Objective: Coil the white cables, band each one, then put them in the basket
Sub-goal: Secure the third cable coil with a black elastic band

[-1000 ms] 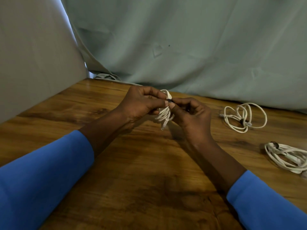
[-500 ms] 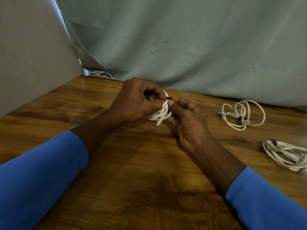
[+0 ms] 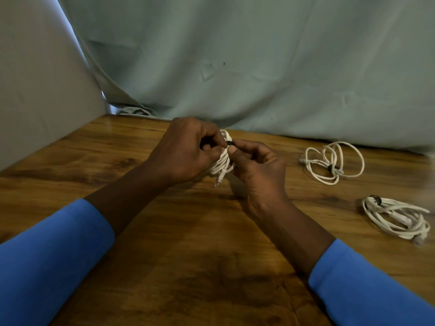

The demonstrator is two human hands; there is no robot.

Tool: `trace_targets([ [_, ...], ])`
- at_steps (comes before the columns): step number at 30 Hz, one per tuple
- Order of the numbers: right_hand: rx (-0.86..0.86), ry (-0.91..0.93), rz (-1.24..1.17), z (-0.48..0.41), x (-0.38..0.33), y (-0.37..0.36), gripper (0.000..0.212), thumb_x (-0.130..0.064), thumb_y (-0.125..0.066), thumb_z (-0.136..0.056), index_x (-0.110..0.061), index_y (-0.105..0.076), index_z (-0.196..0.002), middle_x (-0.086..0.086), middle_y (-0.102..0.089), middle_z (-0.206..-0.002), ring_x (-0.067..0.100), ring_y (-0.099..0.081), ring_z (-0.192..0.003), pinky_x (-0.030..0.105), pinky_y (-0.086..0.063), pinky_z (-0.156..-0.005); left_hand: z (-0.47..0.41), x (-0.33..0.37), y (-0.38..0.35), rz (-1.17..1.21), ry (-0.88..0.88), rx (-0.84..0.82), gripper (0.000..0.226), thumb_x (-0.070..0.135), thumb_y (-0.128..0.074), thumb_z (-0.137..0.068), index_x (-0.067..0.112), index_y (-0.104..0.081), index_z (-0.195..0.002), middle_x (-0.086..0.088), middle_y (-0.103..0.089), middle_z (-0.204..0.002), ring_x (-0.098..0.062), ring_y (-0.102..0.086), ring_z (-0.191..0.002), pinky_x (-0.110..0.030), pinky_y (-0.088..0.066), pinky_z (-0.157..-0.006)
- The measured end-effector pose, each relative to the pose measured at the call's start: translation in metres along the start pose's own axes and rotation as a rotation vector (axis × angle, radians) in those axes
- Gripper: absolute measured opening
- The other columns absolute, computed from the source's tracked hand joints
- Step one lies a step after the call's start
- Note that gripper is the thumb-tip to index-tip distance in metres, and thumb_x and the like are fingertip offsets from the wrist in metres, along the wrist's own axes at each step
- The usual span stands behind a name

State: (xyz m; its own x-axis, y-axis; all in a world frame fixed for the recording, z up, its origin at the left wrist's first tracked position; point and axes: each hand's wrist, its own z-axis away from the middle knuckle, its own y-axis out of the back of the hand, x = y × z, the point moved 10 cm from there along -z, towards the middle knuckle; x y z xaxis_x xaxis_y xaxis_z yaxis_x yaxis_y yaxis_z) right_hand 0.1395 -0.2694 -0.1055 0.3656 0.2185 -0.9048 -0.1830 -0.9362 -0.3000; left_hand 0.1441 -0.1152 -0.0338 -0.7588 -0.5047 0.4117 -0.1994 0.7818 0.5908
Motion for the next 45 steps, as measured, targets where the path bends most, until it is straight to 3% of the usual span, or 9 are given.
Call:
trace_targets([
  [3,0.008,0.12,0.119,0.002,-0.01,0.0,0.015,0.002,-0.077,-0.087,-0.007,-0.077,-0.1,0.01,-0.079,-0.095,0.028,-0.076,-0.092,0.048,-0.062,-0.084,-0.001,0.004,0.002,-0.033,0.013,-0.002,0.003,0.02,-0.079,-0.084,0.022,-0.08,-0.086,0.009,-0.07,-0.066,-0.009,-0.065,-0.059,-0.034,-0.054,-0.057],
  [8,0.006,0.253,0.281,0.007,-0.024,-0.004,0.015,-0.002,-0.077,-0.088,-0.01,-0.078,-0.101,0.001,-0.078,-0.092,0.016,-0.075,-0.087,0.033,-0.062,-0.076,-0.002,-0.002,0.005,0.024,0.082,-0.003,0.01,0.016,-0.084,-0.078,0.022,-0.078,-0.075,0.018,-0.068,-0.063,-0.002,-0.066,-0.059,-0.027,-0.053,-0.056],
  [12,-0.001,0.297,0.308,0.01,-0.029,-0.007,0.015,-0.002,-0.077,-0.088,-0.01,-0.078,-0.101,0.001,-0.079,-0.092,0.016,-0.076,-0.088,0.042,-0.064,-0.08,-0.002,-0.01,0.004,0.072,0.16,-0.006,0.015,0.017,-0.087,-0.074,0.024,-0.075,-0.068,0.016,-0.07,-0.063,0.003,-0.065,-0.059,-0.021,-0.049,-0.058],
  [18,-0.004,0.3,0.26,0.012,-0.03,-0.008,0.017,-0.001,-0.077,-0.088,-0.006,-0.076,-0.104,0.003,-0.078,-0.094,0.018,-0.075,-0.088,0.041,-0.064,-0.081,0.001,-0.028,0.001,0.213,0.301,0.022,0.019,0.012,-0.088,-0.072,0.023,-0.075,-0.063,0.009,-0.072,-0.061,0.0,-0.066,-0.056,-0.026,-0.051,-0.058],
  [24,-0.046,0.305,0.263,0.012,-0.028,-0.013,0.017,0.003,-0.075,-0.088,-0.001,-0.075,-0.104,0.007,-0.078,-0.097,0.019,-0.075,-0.093,0.047,-0.062,-0.087,0.005,-0.043,-0.002,0.313,0.385,0.0,0.011,0.007,-0.087,-0.072,0.013,-0.079,-0.069,-0.004,-0.076,-0.068,-0.024,-0.074,-0.067,-0.051,-0.064,-0.068],
  [29,-0.077,0.306,0.267,0.01,-0.027,-0.015,0.018,0.001,-0.076,-0.087,0.0,-0.075,-0.105,0.007,-0.078,-0.097,0.02,-0.075,-0.093,0.049,-0.061,-0.088,0.007,-0.047,-0.001,0.359,0.372,0.006,0.012,0.003,-0.087,-0.072,0.013,-0.079,-0.071,-0.006,-0.076,-0.069,-0.024,-0.074,-0.066,-0.054,-0.063,-0.071],
  [32,-0.095,0.261,0.214,0.007,-0.021,-0.014,0.018,0.0,-0.076,-0.088,0.0,-0.075,-0.107,0.01,-0.078,-0.1,0.026,-0.075,-0.096,0.052,-0.061,-0.089,0.008,-0.048,-0.001,0.378,0.369,0.018,0.01,0.004,-0.086,-0.074,0.011,-0.079,-0.075,-0.005,-0.076,-0.072,-0.019,-0.073,-0.067,-0.05,-0.064,-0.072],
  [37,-0.139,0.169,0.127,0.003,-0.01,-0.014,0.015,-0.001,-0.075,-0.089,-0.006,-0.076,-0.103,0.015,-0.078,-0.101,0.036,-0.074,-0.099,0.058,-0.059,-0.09,0.01,-0.048,-0.001,0.473,0.371,0.032,0.017,0.0,-0.085,-0.077,0.012,-0.076,-0.085,-0.005,-0.073,-0.072,-0.01,-0.066,-0.064,-0.026,-0.054,-0.063],
  [45,-0.176,0.092,0.137,0.002,-0.008,-0.013,0.015,0.0,-0.074,-0.088,-0.002,-0.076,-0.102,0.017,-0.078,-0.097,0.035,-0.075,-0.094,0.052,-0.061,-0.086,0.011,-0.048,-0.01,0.556,0.374,-0.133,0.025,-0.005,-0.083,-0.078,0.002,-0.073,-0.1,-0.025,-0.074,-0.088,-0.021,-0.07,-0.074,-0.027,-0.059,-0.067],
])
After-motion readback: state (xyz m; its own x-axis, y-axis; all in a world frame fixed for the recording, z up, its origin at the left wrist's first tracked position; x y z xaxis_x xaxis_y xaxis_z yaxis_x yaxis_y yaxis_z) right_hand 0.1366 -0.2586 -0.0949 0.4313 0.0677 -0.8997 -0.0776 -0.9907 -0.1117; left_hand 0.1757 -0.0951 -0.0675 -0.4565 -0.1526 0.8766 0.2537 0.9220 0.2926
